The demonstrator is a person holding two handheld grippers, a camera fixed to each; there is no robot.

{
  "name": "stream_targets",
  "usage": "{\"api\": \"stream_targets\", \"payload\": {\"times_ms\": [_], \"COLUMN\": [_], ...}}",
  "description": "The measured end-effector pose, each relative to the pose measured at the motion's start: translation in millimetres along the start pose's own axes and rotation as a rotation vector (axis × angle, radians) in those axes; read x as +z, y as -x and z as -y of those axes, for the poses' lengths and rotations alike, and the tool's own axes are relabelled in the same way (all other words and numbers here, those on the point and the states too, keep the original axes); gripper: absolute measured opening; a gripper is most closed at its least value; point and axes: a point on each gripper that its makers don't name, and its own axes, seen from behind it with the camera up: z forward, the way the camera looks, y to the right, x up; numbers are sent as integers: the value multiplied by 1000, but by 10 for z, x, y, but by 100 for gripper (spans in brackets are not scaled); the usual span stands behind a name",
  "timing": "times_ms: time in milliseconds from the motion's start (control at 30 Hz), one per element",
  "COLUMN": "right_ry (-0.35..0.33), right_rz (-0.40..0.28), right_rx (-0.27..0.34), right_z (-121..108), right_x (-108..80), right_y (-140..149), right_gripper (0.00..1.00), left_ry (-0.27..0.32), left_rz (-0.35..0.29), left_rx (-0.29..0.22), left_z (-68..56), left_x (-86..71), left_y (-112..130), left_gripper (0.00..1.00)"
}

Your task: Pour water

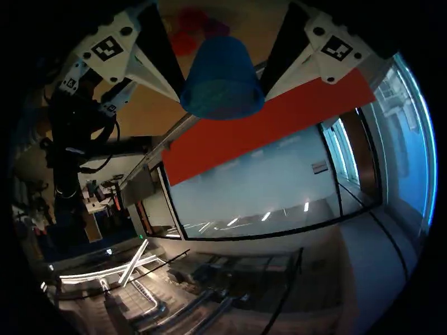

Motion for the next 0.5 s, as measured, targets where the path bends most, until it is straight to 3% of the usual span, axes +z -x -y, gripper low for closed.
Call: {"api": "stream_targets", "payload": {"times_ms": [267, 500], "right_ry": [6, 10], "right_rz": [0, 2], "right_rx": [-3, -4], "right_z": [-5, -1], "right_x": [-4, -5], "right_y": [-35, -44], "right_gripper": [90, 90], "left_ry": [41, 56], "left_rz": [-9, -6], "left_rx": [-167, -234], "left_z": [-22, -42], "left_x": [-7, -32], "left_y": [59, 134], "left_gripper": [87, 87]}}
